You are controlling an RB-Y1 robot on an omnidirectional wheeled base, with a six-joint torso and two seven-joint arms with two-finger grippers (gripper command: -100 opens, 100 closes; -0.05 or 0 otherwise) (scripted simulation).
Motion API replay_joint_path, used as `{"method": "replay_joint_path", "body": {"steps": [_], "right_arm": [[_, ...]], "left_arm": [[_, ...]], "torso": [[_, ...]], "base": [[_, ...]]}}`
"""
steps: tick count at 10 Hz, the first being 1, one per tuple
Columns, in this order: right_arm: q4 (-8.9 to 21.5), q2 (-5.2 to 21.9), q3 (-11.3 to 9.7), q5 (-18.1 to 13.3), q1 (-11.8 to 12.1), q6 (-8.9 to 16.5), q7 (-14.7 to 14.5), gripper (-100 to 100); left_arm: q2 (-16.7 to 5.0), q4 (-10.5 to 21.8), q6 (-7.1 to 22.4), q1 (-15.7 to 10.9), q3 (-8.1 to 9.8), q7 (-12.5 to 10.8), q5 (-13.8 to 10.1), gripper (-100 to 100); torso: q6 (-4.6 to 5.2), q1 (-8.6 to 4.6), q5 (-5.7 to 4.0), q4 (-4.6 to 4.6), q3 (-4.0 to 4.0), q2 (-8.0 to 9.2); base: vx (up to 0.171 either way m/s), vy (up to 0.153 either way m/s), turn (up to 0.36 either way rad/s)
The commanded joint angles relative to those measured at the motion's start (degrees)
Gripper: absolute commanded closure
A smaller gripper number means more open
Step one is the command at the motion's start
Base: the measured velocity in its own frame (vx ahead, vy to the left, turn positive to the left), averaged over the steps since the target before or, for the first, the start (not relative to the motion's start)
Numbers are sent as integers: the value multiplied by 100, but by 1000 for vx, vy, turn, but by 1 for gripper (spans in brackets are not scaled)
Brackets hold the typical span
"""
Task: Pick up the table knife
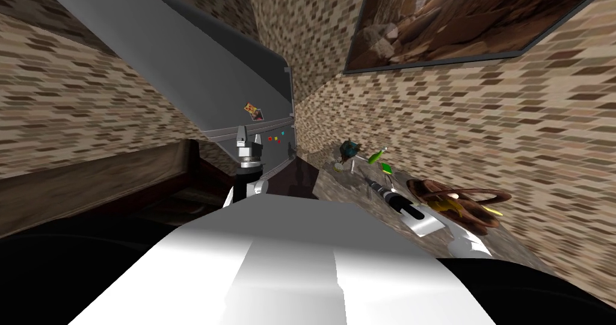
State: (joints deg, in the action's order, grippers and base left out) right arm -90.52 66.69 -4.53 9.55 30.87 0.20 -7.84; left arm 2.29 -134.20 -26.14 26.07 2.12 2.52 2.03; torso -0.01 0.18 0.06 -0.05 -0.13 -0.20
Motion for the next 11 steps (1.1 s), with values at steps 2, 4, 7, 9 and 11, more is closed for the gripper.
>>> {"method": "replay_joint_path", "body": {"steps": [2, 4, 7, 9, 11], "right_arm": [[377, 347, -197, 77, 106, 150, 7, -100], [470, 477, -252, 101, 187, 236, 1, -100], [673, 797, -391, 157, 384, 436, -16, -100], [748, 939, -466, 183, 479, 524, -26, -100], [773, 988, -491, 198, 539, 528, -25, -100]], "left_arm": [[0, 0, 0, 0, 0, 0, 0, 0], [0, 0, 0, 0, 0, 0, 0, 0], [0, 0, 0, 0, 0, 0, 0, 0], [0, 0, 0, 0, 0, 0, 0, 0], [0, 0, 0, 0, 0, 0, 0, 0]], "torso": [[2, 1, -1, 0, 1, 1], [-1, 6, 2, -3, -8, -13], [0, 16, 3, -3, -7, -12], [-1, 10, 2, -3, -9, -15], [0, 9, 1, -3, -7, -12]], "base": [[82, 81, -44], [84, 79, -16], [93, 102, -35], [90, 81, -14], [67, 65, -13]]}}
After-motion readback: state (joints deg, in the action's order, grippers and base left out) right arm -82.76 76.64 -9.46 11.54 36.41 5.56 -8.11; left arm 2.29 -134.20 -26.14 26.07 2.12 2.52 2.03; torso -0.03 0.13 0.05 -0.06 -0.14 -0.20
